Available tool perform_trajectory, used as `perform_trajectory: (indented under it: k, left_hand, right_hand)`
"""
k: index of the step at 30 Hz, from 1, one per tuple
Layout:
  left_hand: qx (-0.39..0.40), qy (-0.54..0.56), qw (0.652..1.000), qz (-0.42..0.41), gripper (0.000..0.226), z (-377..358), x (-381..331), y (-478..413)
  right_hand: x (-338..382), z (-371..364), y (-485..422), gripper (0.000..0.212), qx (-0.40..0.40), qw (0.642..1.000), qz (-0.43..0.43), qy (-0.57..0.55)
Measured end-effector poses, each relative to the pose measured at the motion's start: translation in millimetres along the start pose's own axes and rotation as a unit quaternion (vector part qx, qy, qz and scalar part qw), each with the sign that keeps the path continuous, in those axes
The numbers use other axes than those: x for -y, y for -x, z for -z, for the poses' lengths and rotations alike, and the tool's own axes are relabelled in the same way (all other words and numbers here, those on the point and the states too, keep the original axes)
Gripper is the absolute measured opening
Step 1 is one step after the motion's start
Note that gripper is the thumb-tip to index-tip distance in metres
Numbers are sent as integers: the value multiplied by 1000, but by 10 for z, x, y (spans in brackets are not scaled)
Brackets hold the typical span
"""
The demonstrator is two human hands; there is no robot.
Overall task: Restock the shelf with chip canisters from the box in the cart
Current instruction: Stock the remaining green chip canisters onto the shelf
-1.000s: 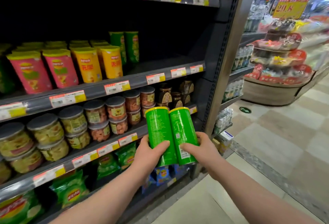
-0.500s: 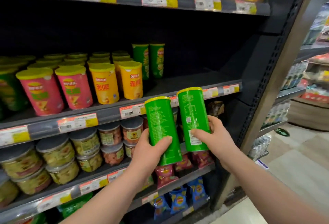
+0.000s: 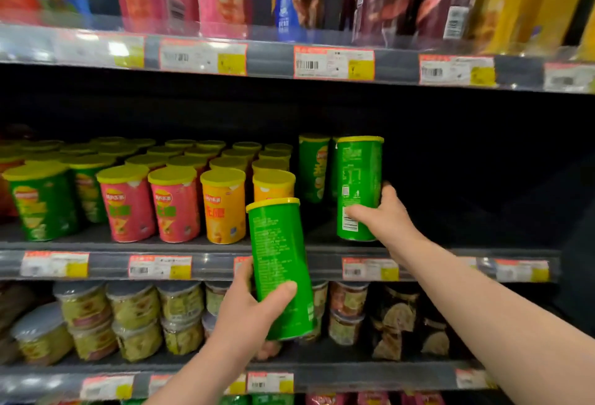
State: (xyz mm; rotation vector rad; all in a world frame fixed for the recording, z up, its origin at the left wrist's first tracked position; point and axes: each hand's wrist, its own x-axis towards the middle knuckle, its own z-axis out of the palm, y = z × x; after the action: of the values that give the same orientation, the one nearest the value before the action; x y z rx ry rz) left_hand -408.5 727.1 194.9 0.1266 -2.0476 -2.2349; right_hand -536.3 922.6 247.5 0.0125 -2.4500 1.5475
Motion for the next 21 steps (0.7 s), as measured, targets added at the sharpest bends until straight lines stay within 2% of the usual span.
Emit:
perform_trajectory:
  k: [3, 9, 13, 16, 21]
  left_hand:
    - [-39, 9, 999, -5, 33, -109, -5, -49]
    - [-109, 35, 993, -12, 41, -248, -49, -43]
    - [-158, 32, 987, -20, 42, -290, -67, -47]
    - [-175, 31, 984, -16, 35, -292, -64, -74]
    - [-173, 54, 983, -24, 35, -261, -78, -138]
  right_hand:
    - [-56, -76, -346, 69, 9, 1000, 18, 2]
    - [-165, -299, -795, 81, 61, 997, 21, 28]
    - [-234, -497, -961, 87, 81, 995, 59, 15]
    - [-198, -607, -1012, 89, 70, 995, 66, -8]
    - [-218, -655, -1102, 88, 127, 991, 41, -23]
